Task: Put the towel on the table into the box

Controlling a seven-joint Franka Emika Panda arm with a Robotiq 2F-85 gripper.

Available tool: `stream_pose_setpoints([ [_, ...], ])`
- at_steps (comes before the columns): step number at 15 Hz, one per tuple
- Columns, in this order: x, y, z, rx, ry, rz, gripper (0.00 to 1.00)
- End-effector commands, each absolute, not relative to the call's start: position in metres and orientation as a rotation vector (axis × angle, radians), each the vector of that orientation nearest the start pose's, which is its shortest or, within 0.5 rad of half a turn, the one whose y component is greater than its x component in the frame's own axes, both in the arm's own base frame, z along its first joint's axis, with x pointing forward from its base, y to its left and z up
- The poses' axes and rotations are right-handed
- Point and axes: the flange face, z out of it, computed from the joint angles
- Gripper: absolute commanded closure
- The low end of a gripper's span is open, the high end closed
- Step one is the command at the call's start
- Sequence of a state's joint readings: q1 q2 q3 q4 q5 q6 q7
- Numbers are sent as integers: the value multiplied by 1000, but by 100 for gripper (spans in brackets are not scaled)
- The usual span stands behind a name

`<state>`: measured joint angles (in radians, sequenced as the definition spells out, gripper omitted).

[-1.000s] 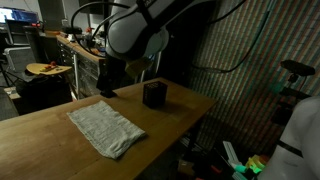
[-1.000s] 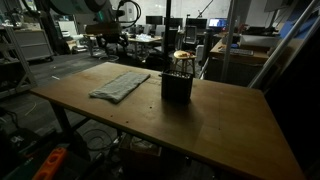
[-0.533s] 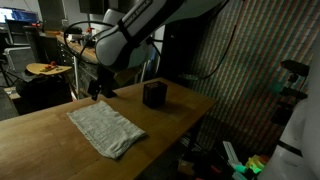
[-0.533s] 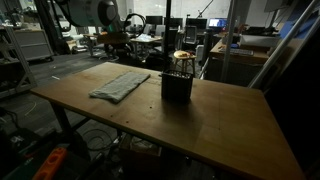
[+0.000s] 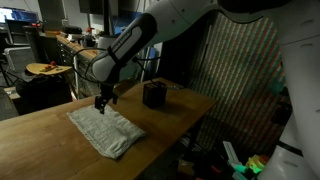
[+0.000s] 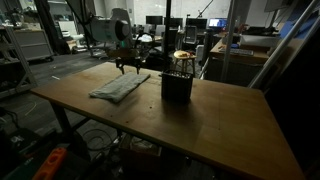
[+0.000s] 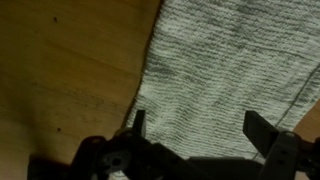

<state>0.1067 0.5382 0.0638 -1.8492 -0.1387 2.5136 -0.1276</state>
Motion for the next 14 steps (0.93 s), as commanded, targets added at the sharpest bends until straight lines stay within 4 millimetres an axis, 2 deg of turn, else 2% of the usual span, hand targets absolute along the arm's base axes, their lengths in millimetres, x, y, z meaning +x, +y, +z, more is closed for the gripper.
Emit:
stream_pose_setpoints([
  [1,667,122,237,-3175,-532,-46,0],
  [7,662,152,221,-3148,-450,143,0],
  [10,659,161,214,-3118,-449,68,0],
  [14,660,160,209,-3099,-454,-92,0],
])
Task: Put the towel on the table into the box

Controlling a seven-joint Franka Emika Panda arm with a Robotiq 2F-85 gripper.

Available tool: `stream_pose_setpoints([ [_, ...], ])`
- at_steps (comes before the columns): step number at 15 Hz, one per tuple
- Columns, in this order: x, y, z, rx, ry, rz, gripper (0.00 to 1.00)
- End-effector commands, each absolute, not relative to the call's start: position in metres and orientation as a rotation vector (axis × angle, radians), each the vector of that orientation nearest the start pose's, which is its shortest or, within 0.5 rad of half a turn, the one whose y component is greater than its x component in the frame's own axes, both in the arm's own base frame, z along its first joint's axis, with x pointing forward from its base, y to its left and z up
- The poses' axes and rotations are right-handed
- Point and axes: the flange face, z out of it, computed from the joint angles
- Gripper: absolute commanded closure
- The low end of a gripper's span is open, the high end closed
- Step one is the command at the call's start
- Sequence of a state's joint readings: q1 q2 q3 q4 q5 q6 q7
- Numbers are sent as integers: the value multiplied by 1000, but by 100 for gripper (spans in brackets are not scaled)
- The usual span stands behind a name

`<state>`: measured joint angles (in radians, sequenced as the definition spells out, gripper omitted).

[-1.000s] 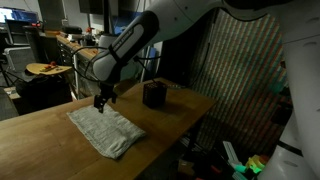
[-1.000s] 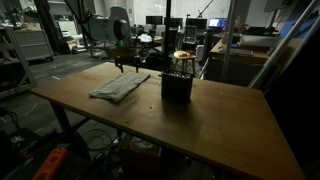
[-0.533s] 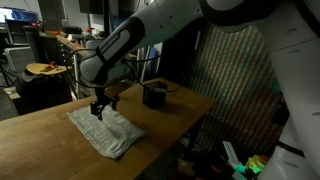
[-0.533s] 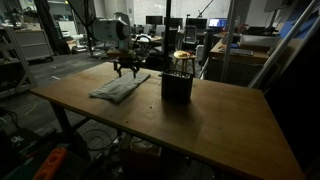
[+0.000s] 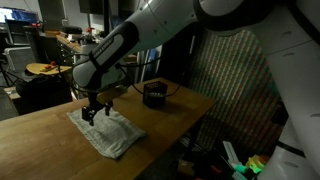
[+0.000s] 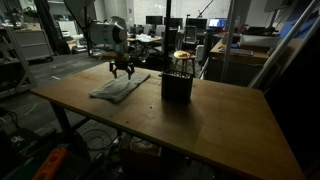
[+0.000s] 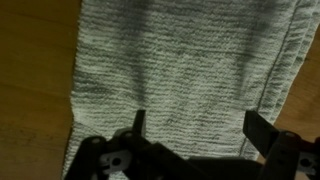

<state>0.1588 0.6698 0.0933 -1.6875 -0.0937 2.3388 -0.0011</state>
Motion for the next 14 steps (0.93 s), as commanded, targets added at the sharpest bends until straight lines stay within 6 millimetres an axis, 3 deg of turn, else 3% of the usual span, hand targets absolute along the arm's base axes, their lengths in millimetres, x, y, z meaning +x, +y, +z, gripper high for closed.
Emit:
stream_pose_setpoints([
  [1,659,160,210,-3099,-464,-134,0],
  [5,653,158,208,-3104,-516,-262,0],
  [14,627,154,184,-3154,-727,-279,0],
])
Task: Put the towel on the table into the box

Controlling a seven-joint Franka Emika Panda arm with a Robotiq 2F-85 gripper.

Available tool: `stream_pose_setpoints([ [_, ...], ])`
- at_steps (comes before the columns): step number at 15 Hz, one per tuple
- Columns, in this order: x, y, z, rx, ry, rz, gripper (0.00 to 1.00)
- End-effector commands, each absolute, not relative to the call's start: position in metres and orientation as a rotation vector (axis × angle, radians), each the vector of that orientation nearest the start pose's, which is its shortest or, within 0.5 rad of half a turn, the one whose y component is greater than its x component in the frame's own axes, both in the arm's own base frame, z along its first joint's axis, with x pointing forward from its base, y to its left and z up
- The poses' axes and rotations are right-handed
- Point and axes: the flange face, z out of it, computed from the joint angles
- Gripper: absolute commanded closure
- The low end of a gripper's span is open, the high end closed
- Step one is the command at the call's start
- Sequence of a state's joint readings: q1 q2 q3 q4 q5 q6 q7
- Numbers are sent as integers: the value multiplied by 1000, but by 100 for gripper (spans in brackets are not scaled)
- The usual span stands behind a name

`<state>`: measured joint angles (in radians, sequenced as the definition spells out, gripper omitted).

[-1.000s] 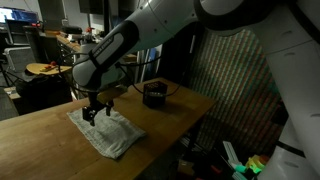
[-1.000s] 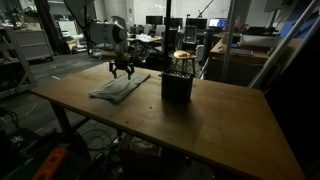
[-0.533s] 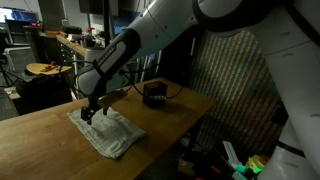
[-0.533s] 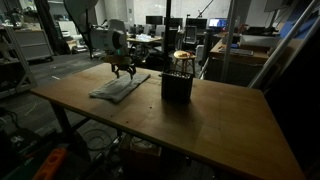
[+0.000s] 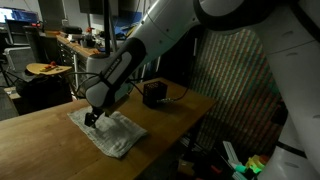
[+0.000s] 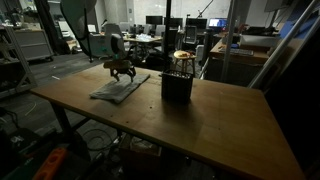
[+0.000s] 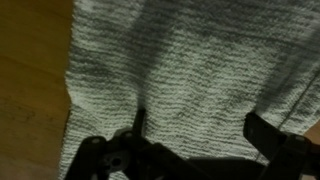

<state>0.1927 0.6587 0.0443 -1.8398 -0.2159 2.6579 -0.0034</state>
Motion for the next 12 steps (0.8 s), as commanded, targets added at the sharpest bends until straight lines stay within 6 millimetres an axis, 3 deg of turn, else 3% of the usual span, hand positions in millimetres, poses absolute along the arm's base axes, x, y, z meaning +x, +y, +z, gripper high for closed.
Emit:
stream_pose_setpoints([
  [1,626,154,183,-3156,-733,-269,0],
  [9,616,155,178,-3110,-752,-196,0],
  [10,615,155,177,-3108,-753,-191,15],
  [12,614,154,177,-3105,-753,-182,34],
])
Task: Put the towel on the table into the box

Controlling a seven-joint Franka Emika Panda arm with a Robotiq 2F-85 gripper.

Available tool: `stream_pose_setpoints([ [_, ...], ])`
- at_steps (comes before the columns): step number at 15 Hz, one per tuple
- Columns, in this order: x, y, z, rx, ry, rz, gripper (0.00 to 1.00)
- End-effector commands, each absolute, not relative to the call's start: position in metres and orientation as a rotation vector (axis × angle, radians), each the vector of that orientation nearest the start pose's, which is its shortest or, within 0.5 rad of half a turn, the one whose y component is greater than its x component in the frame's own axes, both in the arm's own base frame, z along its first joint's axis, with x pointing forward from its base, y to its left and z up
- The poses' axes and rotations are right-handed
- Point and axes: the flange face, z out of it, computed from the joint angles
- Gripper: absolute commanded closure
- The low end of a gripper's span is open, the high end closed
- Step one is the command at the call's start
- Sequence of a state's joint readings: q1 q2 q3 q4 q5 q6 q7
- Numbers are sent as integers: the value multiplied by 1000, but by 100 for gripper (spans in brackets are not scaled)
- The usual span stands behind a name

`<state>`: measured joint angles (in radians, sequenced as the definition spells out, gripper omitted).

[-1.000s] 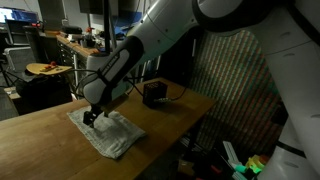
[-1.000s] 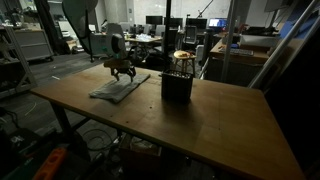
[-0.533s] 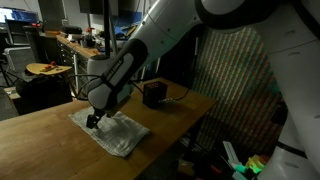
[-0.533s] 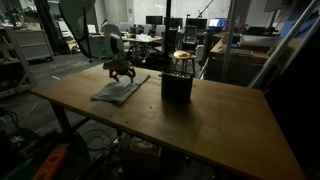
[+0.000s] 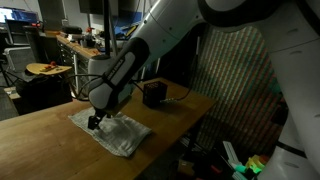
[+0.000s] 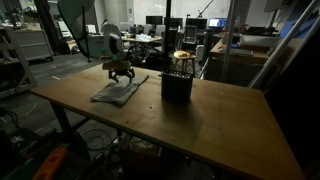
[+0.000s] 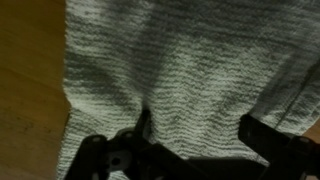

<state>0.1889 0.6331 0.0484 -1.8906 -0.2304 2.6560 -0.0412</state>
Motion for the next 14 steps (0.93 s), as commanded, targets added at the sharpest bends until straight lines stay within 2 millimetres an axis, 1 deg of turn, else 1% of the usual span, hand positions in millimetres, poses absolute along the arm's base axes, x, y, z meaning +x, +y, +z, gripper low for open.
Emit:
stream_pose_setpoints([
  [1,613,154,178,-3103,-753,-179,42],
  [3,612,154,177,-3098,-752,-175,60],
  [6,610,154,176,-3091,-737,-163,83],
  [9,608,151,173,-3086,-720,-147,90],
  [10,607,150,173,-3092,-712,-143,87],
  [14,606,150,173,-3089,-691,-133,84],
])
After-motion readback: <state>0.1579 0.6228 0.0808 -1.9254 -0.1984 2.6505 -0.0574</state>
